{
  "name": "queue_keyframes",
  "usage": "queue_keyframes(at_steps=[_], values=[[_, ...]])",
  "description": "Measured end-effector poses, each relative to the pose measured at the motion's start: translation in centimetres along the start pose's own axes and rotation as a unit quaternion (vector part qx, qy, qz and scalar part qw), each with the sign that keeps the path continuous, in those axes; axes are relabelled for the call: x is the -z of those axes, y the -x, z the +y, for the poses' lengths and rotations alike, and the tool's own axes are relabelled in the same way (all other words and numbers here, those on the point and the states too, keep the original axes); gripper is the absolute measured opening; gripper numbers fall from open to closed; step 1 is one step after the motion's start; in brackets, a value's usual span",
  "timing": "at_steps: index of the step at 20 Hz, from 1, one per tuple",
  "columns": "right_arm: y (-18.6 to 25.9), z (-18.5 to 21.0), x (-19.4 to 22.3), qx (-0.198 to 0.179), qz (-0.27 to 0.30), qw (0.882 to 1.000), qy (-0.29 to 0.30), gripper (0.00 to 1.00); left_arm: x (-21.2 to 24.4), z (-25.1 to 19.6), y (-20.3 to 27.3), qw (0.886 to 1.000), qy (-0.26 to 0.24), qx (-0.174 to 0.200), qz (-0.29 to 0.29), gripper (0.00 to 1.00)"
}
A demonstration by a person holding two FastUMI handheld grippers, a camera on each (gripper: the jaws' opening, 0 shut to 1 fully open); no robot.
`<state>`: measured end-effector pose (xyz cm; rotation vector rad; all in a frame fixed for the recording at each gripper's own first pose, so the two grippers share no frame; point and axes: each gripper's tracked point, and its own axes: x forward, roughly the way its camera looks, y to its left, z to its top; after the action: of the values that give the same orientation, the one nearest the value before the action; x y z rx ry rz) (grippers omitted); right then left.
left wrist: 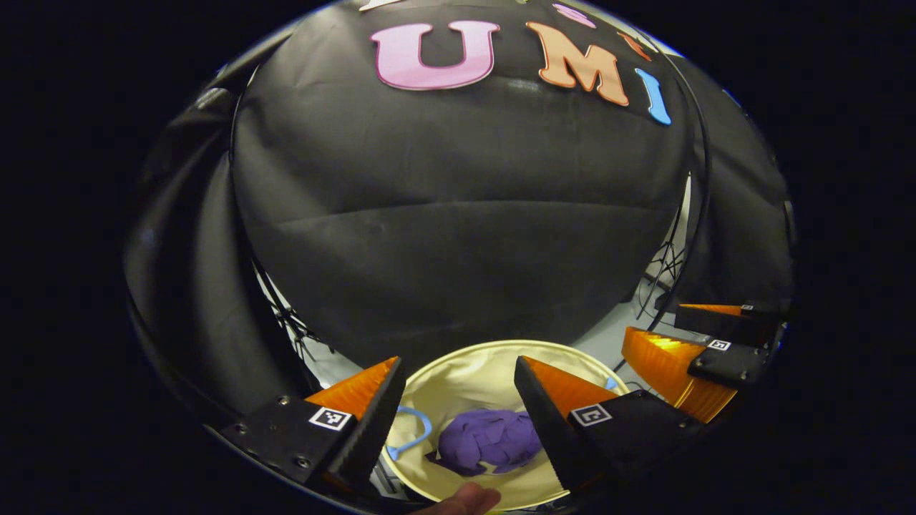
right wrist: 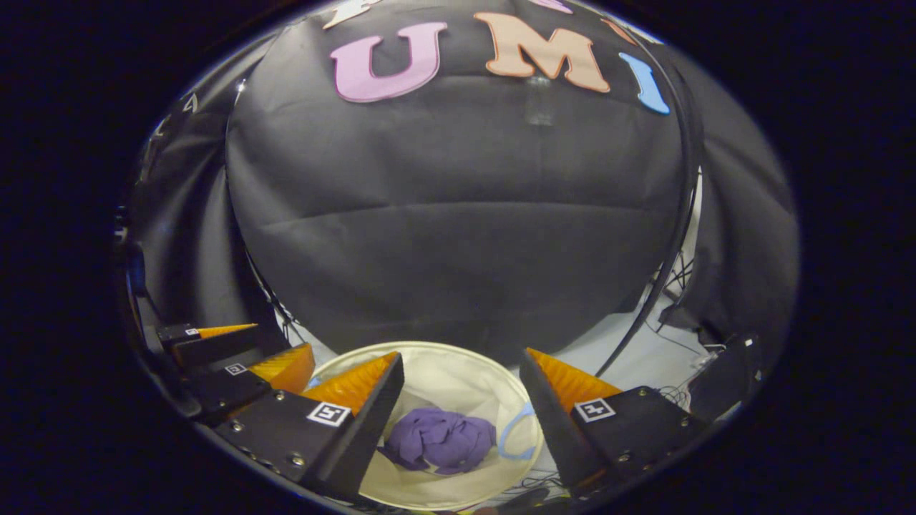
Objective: Grasp the clothes on the hanger with both hands and then place them into the laundry hamper below.
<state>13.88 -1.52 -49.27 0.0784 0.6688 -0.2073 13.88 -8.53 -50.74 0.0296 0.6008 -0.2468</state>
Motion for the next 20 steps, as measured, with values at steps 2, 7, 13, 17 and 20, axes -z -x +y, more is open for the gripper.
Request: queue_keyframes(at_steps=[2,7,13,17,20], values=[[1.2,0.2,-2.2,-0.006,-0.018,1.0,0.004,0.98,-2.5,-0.2,1.4,1.0,0.016,0.007,-0.015,0.95],[4.2,0.6,-6.8,-0.004,-0.06,0.998,0.009,0.98,-7.8,0.3,3.8,0.998,0.006,0.018,-0.062,0.95],[7.7,2.5,-13.4,-0.031,-0.117,0.993,0.008,0.98,-14.3,2.4,8.0,0.994,0.008,0.0,-0.112,0.95],[10.5,2.8,-16.4,-0.039,-0.159,0.987,0.011,0.97,-17.2,2.9,10.5,0.991,0.038,0.006,-0.126,0.95],[12.4,2.8,-18.3,-0.04,-0.176,0.983,0.019,0.93,-19.7,3.3,12.2,0.989,0.045,0.004,-0.138,0.95]])
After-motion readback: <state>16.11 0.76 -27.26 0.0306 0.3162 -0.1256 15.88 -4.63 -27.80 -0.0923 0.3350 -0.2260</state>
